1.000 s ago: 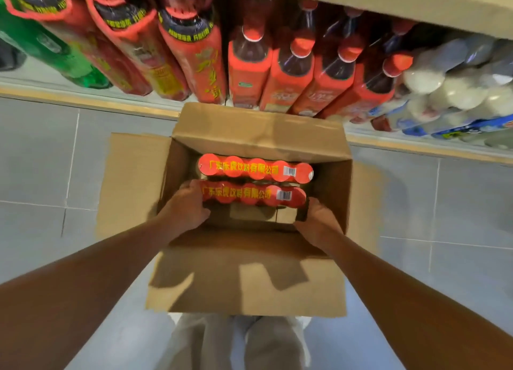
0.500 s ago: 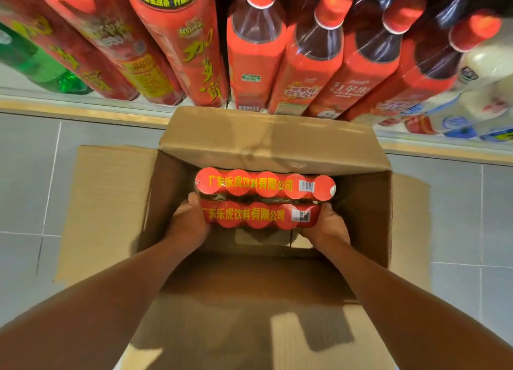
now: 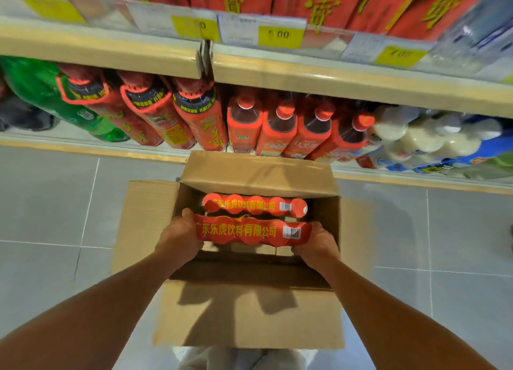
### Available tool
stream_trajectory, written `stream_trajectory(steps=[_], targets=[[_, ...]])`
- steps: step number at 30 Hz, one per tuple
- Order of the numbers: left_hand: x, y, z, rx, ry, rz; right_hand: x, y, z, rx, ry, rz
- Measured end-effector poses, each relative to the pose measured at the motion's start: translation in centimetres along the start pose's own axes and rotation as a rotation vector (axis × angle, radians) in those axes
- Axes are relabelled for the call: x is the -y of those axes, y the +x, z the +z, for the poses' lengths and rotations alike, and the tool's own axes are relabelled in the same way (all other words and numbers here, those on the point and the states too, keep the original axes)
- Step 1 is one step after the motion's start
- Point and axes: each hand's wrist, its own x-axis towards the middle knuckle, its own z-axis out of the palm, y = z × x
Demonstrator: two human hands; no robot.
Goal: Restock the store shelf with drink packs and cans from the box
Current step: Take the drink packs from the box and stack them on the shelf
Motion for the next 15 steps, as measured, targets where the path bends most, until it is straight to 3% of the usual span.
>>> stream_trajectory(steps=[3, 6, 9, 15], targets=[[-1.5, -3.2, -4.8, 0.016, -0.063, -0.015, 1.1, -3.8, -3.7, 0.01, 0.009, -0.024], [-3.1, -8.3, -11.4, 0.011, -0.137, 0.085, 2.5, -9.1, -8.7, -0.005, 0.054, -0.065], [-4.3, -13.2, -17.9, 0.01, -0.076, 0.128, 4.3, -14.8, -13.9, -0.009, 0.088, -0.15], [-7.0, -24.3, -30.2, -0.077, -0.168, 0.261, 7.5, -27.6, -23.8, -0.148, 0.11, -0.234]])
